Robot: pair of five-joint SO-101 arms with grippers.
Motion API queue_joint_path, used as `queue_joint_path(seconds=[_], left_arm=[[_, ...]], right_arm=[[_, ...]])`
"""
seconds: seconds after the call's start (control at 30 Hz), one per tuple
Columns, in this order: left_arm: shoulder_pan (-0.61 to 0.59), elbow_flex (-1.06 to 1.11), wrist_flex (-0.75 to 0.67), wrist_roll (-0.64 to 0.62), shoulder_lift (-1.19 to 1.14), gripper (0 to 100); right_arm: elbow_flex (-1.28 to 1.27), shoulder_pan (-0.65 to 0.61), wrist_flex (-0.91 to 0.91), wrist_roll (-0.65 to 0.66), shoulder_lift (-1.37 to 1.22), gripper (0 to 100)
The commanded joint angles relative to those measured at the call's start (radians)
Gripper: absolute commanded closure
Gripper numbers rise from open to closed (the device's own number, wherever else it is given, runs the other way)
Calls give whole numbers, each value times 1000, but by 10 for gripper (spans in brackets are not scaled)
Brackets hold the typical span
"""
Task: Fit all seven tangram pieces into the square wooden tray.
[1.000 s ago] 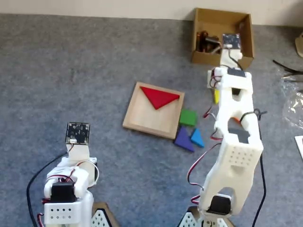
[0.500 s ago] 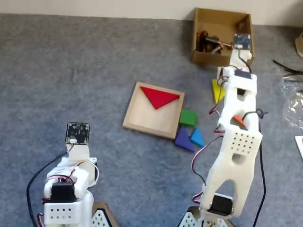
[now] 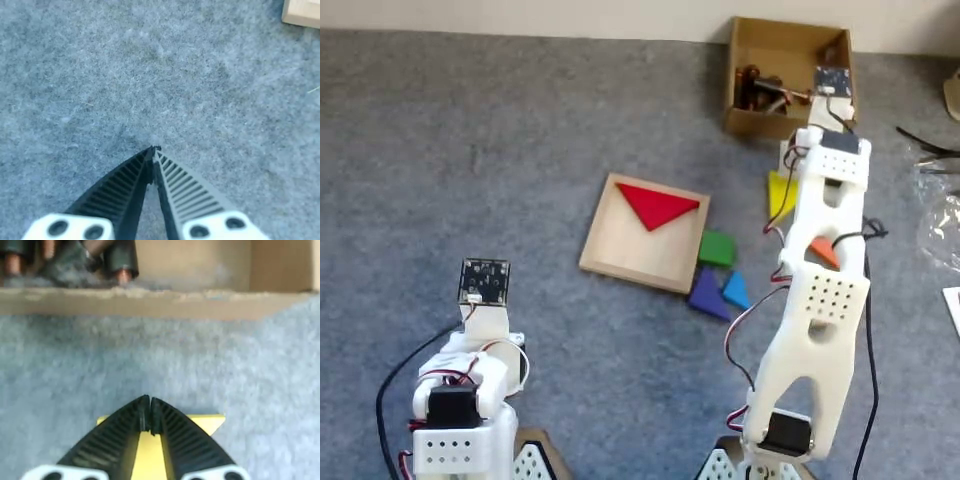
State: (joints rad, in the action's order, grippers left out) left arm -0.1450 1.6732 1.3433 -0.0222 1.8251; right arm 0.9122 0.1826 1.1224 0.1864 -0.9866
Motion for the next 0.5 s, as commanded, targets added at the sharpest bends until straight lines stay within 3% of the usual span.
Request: queue_joint_path(seconds=[0.0,0.47], left_arm=[[-13,22,3,3,5,993],[-13,22,3,5,5,993]], right_arm=[[87,-15,113,5,18,993],[90,-97,432,12,27,993]])
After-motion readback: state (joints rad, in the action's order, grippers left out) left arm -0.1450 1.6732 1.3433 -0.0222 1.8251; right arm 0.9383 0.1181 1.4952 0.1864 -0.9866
